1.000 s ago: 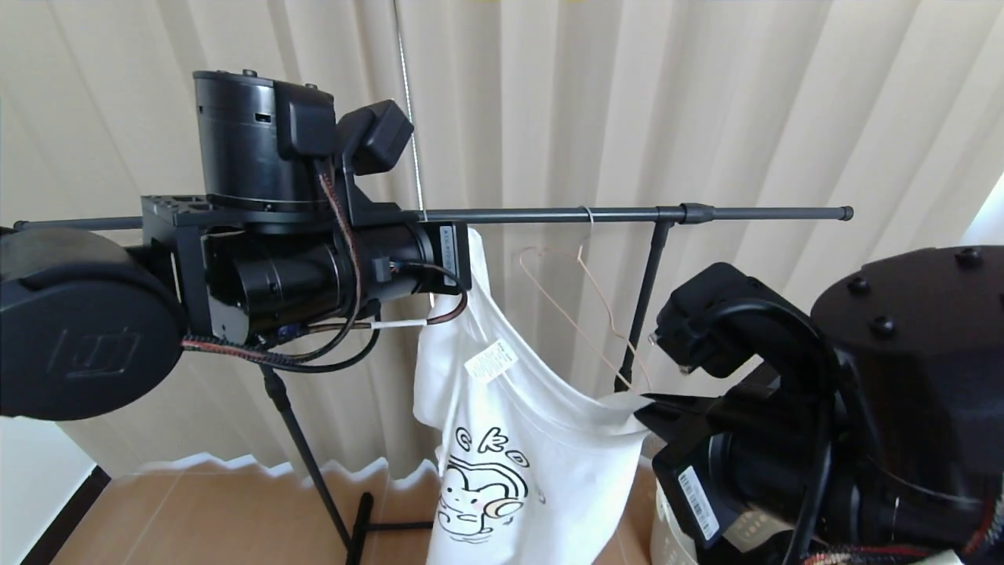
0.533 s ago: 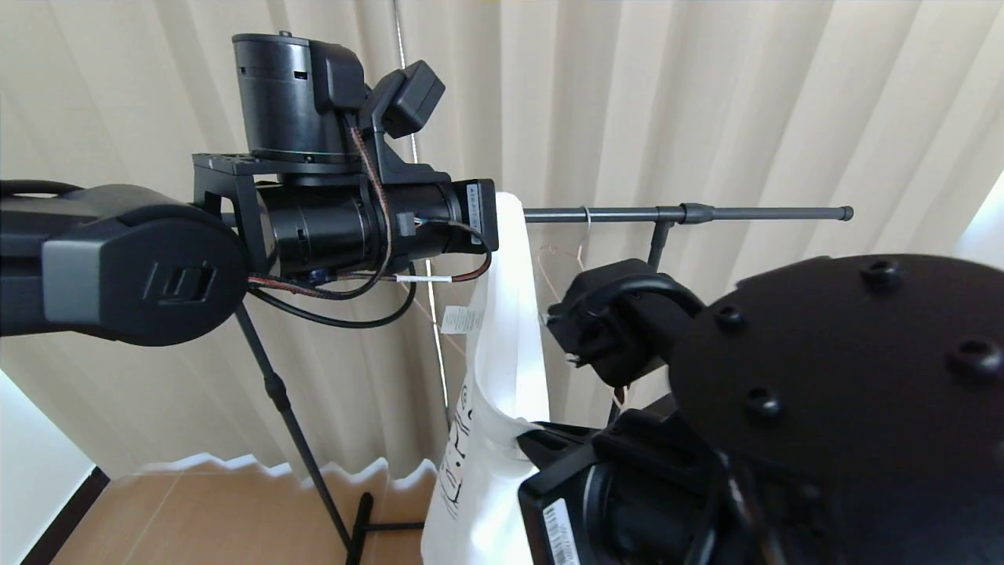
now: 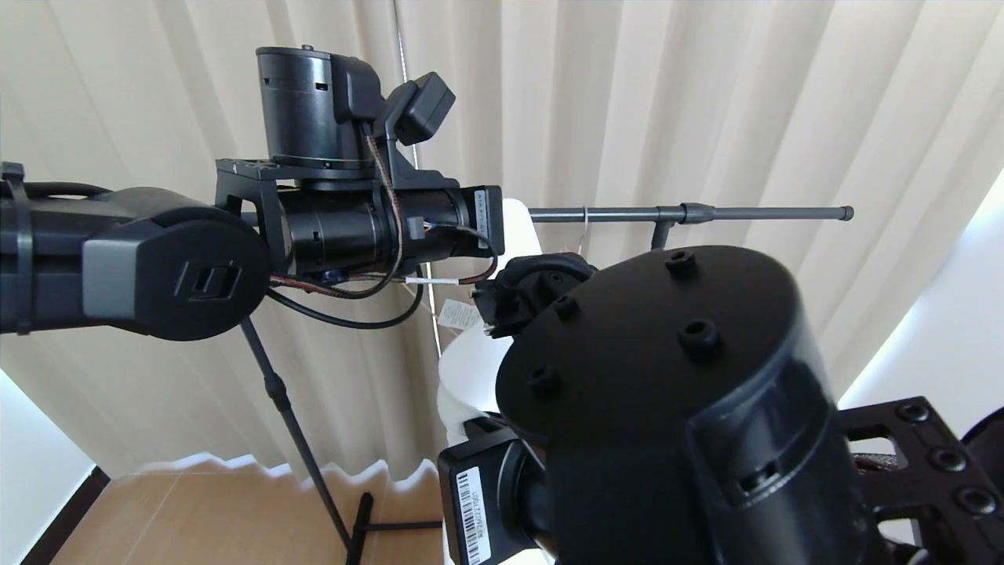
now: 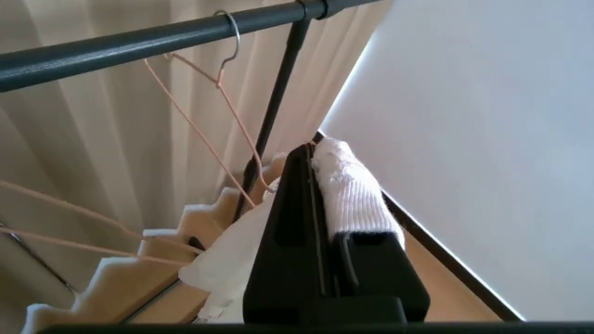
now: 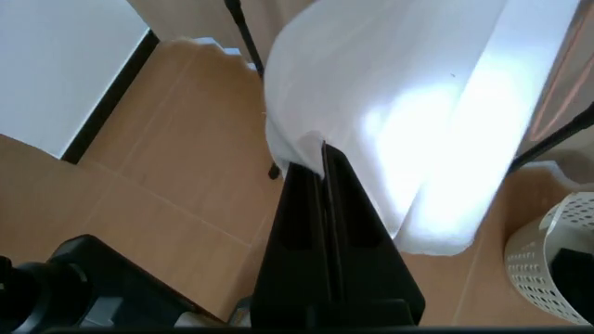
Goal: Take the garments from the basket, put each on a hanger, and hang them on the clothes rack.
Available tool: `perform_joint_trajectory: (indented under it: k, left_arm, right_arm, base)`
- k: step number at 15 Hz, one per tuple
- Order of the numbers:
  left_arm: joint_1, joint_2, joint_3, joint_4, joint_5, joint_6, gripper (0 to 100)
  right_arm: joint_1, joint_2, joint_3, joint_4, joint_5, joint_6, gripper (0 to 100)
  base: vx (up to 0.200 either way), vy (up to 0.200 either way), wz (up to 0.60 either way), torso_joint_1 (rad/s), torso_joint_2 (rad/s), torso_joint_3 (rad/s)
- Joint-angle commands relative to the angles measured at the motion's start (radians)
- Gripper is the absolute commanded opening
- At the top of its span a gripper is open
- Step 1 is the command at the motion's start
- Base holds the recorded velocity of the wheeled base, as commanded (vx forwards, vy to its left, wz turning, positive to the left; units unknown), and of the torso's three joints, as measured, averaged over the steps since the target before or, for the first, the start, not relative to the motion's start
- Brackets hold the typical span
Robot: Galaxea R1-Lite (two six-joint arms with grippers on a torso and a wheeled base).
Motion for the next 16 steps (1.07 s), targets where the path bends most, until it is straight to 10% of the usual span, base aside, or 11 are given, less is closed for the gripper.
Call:
perform_joint_trajectory:
  k: [1, 6, 16]
  left_arm:
    - [0.003, -0.01, -0.002, 0.042, 0.01, 0.002, 0]
    - [0.028, -0.068, -0.039, 0.232, 0.145, 0.036, 0]
    - [-0.095, -0.263, 0.237, 0.44, 0.427, 0.136, 0]
  right_arm:
    - [-0.035, -0.022, 0.026, 0.028, -0.008, -0.022, 0]
    - [-0.234, -0.143, 0.13, 0.11, -0.005, -0.221, 0]
    - [-0.45, 0.078, 0.024, -0.211, 0.001, -0.209, 0]
  base:
    - [0.0, 0.0, 0.0, 0.0, 0.0, 0.0]
    - [0.0, 0.0, 0.0, 0.0, 0.0, 0.0]
    - [0.0, 0.0, 0.0, 0.0, 0.0, 0.0]
